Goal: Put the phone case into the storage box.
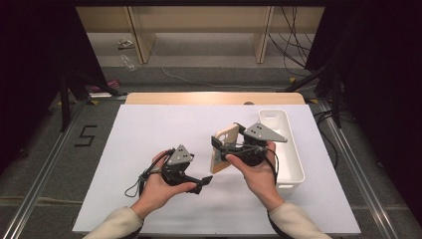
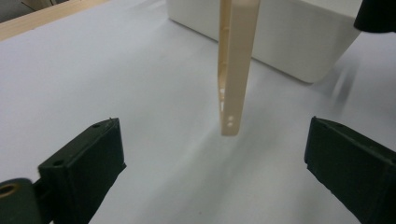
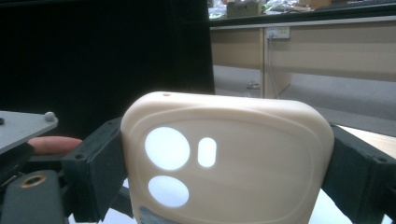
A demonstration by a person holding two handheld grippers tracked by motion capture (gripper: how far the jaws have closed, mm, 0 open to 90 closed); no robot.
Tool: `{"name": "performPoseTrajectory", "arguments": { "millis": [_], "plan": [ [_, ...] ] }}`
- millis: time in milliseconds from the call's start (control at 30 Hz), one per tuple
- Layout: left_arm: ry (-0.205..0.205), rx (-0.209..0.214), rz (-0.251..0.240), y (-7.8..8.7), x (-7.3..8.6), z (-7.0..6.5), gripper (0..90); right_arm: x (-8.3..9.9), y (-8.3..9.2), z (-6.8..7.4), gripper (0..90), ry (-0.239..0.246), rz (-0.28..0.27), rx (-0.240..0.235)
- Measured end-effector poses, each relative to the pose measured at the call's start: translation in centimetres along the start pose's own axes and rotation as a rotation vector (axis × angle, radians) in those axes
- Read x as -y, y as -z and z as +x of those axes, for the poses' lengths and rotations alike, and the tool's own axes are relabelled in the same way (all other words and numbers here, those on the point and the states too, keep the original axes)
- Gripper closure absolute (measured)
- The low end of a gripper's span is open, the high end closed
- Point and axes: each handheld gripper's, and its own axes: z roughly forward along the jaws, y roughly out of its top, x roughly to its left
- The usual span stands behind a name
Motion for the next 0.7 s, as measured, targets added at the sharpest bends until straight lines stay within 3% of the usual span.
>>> {"name": "performPoseTrajectory", "arguments": {
  "millis": [300,700],
  "plan": [
    [0.003,-0.025,0.012,1.4,1.3,0.9,0.4,-0.2,0.2,-0.2,12.0,-0.003,-0.006,0.004],
    [0.007,-0.039,-0.013,2.8,2.0,1.5,0.0,-0.4,0.3,-0.2,11.9,-0.002,-0.009,0.001]
  ]
}}
